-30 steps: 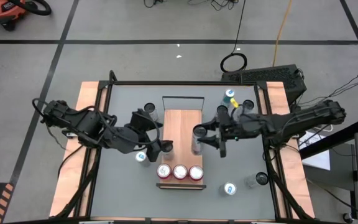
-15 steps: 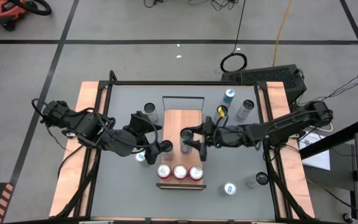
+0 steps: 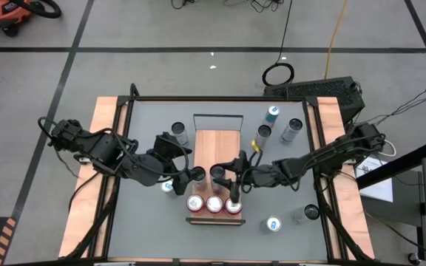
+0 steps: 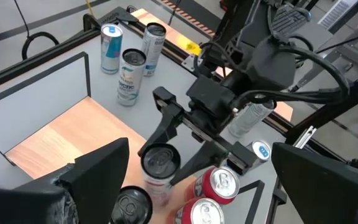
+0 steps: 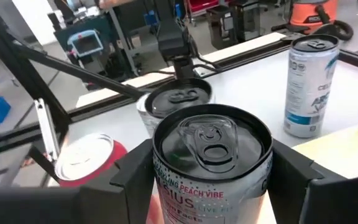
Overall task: Sort soda cans
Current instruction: Put the top white pink soda can on the shelf and align it with the other white pink soda can
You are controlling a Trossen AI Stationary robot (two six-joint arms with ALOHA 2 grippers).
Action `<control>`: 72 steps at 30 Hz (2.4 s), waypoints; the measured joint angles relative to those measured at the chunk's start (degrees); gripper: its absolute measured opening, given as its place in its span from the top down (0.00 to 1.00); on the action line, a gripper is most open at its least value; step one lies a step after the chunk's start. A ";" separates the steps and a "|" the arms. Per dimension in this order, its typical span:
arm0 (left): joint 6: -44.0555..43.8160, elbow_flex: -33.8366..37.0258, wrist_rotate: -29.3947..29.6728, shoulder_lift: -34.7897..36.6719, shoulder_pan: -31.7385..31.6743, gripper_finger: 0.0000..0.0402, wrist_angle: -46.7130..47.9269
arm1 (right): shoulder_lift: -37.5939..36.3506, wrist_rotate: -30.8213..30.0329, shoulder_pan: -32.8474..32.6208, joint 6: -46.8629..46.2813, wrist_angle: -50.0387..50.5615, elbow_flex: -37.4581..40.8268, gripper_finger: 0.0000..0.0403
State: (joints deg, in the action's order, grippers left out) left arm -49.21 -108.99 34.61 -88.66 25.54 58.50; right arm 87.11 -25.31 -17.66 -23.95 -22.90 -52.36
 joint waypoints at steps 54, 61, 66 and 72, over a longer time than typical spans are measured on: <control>0.19 0.02 0.00 -0.02 0.00 0.01 1.01 | 3.78 4.05 0.11 9.80 -11.38 3.80 0.41; 0.17 0.02 0.02 -0.02 0.00 0.01 1.13 | 3.78 2.92 0.23 10.31 -11.38 3.82 0.37; 0.26 0.02 0.04 -0.02 0.00 0.01 1.25 | 3.78 3.59 0.23 10.24 -11.45 3.82 0.36; 0.42 0.02 0.11 -0.02 0.00 0.01 1.25 | 3.78 4.84 0.34 10.11 -11.58 3.82 0.36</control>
State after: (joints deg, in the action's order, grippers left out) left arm -48.80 -108.97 34.72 -88.68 25.54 59.75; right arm 90.89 -20.47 -17.32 -13.85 -34.48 -48.53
